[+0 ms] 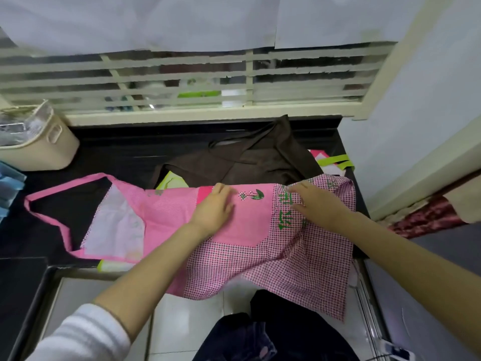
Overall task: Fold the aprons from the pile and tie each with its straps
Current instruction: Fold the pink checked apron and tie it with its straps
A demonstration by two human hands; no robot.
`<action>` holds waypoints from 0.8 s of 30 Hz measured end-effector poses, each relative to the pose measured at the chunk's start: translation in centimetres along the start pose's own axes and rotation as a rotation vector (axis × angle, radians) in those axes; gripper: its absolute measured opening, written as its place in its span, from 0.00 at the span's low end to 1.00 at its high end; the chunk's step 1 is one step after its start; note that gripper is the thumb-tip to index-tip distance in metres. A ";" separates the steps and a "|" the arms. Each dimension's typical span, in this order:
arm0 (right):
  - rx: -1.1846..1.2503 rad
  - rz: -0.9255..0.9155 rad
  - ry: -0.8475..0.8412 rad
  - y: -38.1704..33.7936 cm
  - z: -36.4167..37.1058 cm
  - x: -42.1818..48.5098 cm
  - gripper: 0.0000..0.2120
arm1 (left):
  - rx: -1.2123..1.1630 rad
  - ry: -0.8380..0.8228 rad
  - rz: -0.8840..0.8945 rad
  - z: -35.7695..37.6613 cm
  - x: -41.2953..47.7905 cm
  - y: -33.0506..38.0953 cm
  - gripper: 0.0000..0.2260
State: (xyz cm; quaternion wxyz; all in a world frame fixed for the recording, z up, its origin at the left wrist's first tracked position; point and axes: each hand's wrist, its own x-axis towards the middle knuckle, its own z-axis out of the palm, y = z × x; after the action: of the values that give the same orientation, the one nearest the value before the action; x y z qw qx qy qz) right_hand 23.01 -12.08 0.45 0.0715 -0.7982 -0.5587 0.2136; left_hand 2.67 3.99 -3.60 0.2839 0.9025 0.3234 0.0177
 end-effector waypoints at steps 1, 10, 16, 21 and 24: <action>-0.038 0.013 0.003 0.2 -0.2 1.0 0.21 | 0.020 -0.005 -0.022 -0.2 0.9 -0.1 0.16; -0.385 0.242 -0.231 5.1 0.4 6.2 0.24 | 0.085 -0.220 -0.284 1.0 5.3 -2.7 0.21; -0.193 0.225 -0.045 6.7 -2.3 8.1 0.11 | 0.156 -0.041 -0.325 -0.5 7.1 -3.8 0.08; -0.155 0.128 0.338 7.1 -7.3 12.1 0.08 | 0.032 0.283 -0.311 -4.7 11.2 -1.9 0.05; -0.075 0.114 0.483 6.7 -9.5 14.5 0.10 | -0.057 0.390 -0.304 -6.2 13.3 -0.8 0.04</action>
State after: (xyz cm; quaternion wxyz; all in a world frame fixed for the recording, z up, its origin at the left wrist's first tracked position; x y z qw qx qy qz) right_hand 36.96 0.00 2.85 0.1610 -0.8583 -0.4872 -0.0007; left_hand 11.43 15.48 -0.86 0.2408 0.8146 0.5035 0.1579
